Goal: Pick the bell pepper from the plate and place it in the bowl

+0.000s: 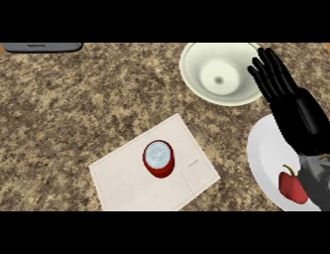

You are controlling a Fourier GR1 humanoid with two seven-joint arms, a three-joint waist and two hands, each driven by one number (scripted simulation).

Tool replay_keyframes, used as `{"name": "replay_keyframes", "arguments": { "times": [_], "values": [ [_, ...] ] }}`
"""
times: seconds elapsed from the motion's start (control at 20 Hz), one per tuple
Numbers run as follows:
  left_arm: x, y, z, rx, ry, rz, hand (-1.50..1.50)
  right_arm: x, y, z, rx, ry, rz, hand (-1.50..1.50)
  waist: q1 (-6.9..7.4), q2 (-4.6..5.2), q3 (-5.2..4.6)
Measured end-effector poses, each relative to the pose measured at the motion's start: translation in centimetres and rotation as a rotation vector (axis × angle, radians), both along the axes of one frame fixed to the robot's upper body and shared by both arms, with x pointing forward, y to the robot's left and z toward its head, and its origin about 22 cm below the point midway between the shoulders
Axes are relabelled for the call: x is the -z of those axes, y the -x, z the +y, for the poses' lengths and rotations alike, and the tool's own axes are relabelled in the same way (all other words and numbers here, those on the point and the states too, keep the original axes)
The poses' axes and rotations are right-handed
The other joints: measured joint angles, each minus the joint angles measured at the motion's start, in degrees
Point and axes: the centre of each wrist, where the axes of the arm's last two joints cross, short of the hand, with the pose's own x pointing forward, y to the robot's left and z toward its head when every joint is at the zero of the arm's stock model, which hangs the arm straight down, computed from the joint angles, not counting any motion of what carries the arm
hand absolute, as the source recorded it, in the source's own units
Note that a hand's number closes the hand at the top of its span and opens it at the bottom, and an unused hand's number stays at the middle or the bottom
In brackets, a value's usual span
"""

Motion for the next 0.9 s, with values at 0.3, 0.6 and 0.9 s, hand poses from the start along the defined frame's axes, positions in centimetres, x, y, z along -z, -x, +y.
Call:
{"name": "replay_keyframes", "arguments": {
  "times": [0.3, 0.6, 0.9],
  "values": [
    [0.4, -1.3, -4.2, 0.181, 0.096, 0.015, 0.0, 5.4, 2.9, -1.5, 0.172, 0.185, 0.148, 1.5, -2.69, -0.94, -1.0],
    [1.4, -1.3, -6.9, 0.273, 0.21, 0.06, 0.0, 8.5, 4.8, -5.0, 0.619, 0.299, 0.013, -1.5, -7.37, -1.77, -1.24],
    [1.2, -2.3, -9.6, 0.361, 0.246, 0.072, 0.0, 11.0, 10.9, -1.8, 0.832, 0.24, -0.214, -1.5, -5.29, -1.7, -1.13]
  ]
}}
